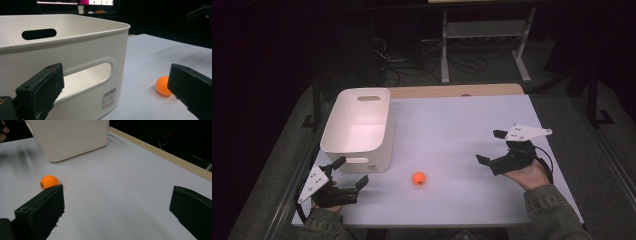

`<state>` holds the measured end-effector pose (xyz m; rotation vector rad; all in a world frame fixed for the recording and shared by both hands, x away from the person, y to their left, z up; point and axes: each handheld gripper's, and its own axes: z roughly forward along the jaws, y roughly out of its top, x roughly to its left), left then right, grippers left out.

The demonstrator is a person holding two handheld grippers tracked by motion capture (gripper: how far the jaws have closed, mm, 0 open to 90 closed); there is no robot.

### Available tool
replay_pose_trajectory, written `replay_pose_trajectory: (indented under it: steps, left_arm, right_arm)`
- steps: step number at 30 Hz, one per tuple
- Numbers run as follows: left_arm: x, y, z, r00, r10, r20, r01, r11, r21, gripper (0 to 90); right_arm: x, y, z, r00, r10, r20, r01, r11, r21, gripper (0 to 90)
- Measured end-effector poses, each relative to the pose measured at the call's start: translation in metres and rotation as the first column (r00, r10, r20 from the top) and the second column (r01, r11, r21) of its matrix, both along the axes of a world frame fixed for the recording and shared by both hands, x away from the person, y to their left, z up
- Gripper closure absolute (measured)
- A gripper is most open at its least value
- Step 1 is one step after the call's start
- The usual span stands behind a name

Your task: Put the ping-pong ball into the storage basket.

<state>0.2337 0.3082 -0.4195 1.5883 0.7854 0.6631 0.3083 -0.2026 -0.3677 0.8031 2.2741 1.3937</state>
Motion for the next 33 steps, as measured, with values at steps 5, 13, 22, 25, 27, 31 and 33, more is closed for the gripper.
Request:
replay_pose_trajectory:
  steps: [5, 13, 22, 25, 27, 31, 33]
  left_arm:
    - [0.0, 0.001, 0.0, 1.0, 0.001, -0.001, -0.001, 1.0, -0.004, 0.2]
    - [0.0, 0.001, 0.0, 1.0, -0.002, 0.0, 0.002, 1.0, -0.004, 0.2]
    - [0.0, 0.0, 0.0, 1.0, -0.001, 0.0, 0.001, 1.0, -0.003, 0.2]
    - [0.0, 0.001, 0.0, 1.0, -0.002, 0.0, 0.002, 1.0, -0.003, 0.2]
    - [0.0, 0.001, 0.0, 1.0, 0.0, 0.0, 0.0, 1.0, -0.002, 0.2]
    - [0.0, 0.001, 0.0, 1.0, -0.001, 0.0, 0.001, 1.0, -0.004, 0.2]
    - [0.0, 0.001, 0.0, 1.0, -0.001, 0.002, 0.001, 1.0, -0.006, 0.2]
  right_arm:
    - [0.002, 0.007, 0.003, 0.9998, 0.018, -0.001, -0.018, 0.9997, -0.014, 0.0]
    - [0.005, 0.013, 0.006, 0.9991, 0.042, -0.01, -0.042, 0.9988, -0.025, 0.0]
    - [0.009, 0.022, 0.01, 0.9973, 0.07, -0.022, -0.071, 0.9966, -0.043, 0.0]
    - [0.01, 0.026, 0.011, 0.9961, 0.083, -0.03, -0.084, 0.9952, -0.051, 0.0]
    - [0.01, 0.029, 0.011, 0.9955, 0.088, -0.035, -0.09, 0.994, -0.061, 0.0]
    - [0.009, 0.035, 0.012, 0.9932, 0.108, -0.043, -0.111, 0.9907, -0.079, 0.0]
    - [0.009, 0.036, 0.012, 0.993, 0.11, -0.042, -0.113, 0.9904, -0.079, 0.0]
